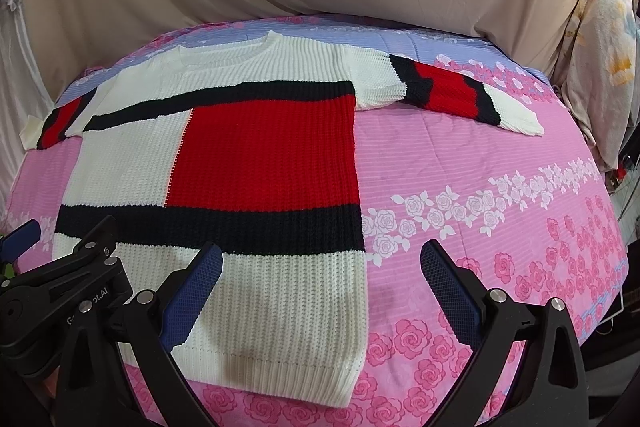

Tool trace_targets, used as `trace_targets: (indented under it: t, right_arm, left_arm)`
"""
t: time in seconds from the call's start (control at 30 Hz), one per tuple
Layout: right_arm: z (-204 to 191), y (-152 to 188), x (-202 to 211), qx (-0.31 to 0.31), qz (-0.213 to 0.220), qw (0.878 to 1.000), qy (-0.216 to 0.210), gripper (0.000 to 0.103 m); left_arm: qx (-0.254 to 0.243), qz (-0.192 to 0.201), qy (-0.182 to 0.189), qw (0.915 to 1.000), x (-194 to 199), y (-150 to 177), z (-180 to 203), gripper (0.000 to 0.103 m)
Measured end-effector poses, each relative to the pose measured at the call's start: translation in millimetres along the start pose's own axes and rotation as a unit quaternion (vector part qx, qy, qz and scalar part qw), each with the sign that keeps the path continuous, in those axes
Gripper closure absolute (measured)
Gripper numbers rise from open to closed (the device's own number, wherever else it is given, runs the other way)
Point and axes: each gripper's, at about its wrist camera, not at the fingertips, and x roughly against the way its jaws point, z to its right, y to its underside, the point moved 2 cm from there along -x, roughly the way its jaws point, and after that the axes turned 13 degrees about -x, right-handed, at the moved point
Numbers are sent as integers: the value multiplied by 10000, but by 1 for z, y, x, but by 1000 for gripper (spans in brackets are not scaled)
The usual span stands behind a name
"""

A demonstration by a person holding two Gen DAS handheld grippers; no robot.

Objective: Fold small clothes

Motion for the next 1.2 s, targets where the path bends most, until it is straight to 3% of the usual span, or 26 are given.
trace_targets:
  t: [0.73, 0.87, 0.97, 1.07, 1.17, 1.2]
  right_arm:
    - [-21, -12, -22, 268, -327, 9990, -120, 5]
    - [-16, -23, -36, 151, -469, 9981, -369, 5]
    - [24, -49, -56, -383, -451, 9972, -456, 5]
    - [104, -97, -86, -1323, -345, 9899, -372, 5]
    - [205, -143, -127, -2630, -426, 9632, -351, 5]
    - [241, -157, -144, -3106, -448, 9488, -354, 5]
  left_arm:
    - [158, -238, -189, 9994, -17, -3, -12, 11]
    - [270, -243, -94, 9993, -21, -11, -13, 11]
    - [469, -137, 16, 9988, -21, -21, -22, 9]
    - [724, -77, 221, 9971, -23, -31, -33, 8]
    - [1041, -89, 377, 9938, -28, -37, -45, 8]
    - [1134, -93, 390, 9927, -29, -39, -48, 8]
